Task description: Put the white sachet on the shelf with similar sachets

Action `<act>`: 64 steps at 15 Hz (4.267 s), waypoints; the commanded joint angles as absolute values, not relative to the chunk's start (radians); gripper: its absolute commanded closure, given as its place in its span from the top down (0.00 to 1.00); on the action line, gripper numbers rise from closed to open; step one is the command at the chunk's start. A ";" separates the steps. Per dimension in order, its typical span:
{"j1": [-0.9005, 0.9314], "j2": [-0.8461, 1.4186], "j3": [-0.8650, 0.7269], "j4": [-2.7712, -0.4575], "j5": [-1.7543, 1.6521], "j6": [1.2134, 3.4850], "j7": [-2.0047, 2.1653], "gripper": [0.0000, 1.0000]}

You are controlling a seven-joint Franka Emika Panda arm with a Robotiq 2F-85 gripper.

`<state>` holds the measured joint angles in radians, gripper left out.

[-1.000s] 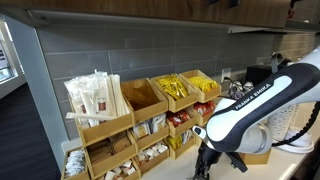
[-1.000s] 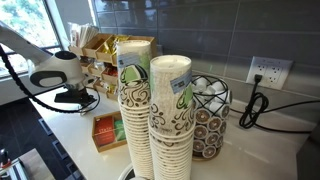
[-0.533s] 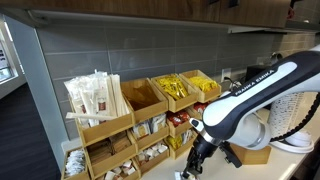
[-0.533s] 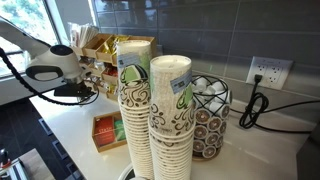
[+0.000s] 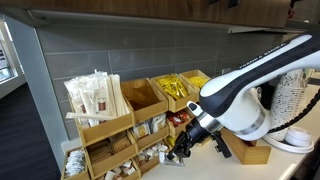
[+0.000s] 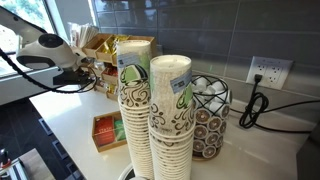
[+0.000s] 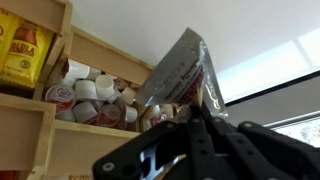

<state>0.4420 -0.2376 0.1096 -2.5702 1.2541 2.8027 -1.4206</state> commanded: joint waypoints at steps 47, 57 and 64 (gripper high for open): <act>0.345 0.013 0.125 -2.206 2.519 2.671 -2.294 0.00; 0.362 0.001 0.136 -2.212 2.515 2.823 -2.451 0.64; 0.374 -0.003 0.156 -2.191 2.514 2.970 -2.564 0.62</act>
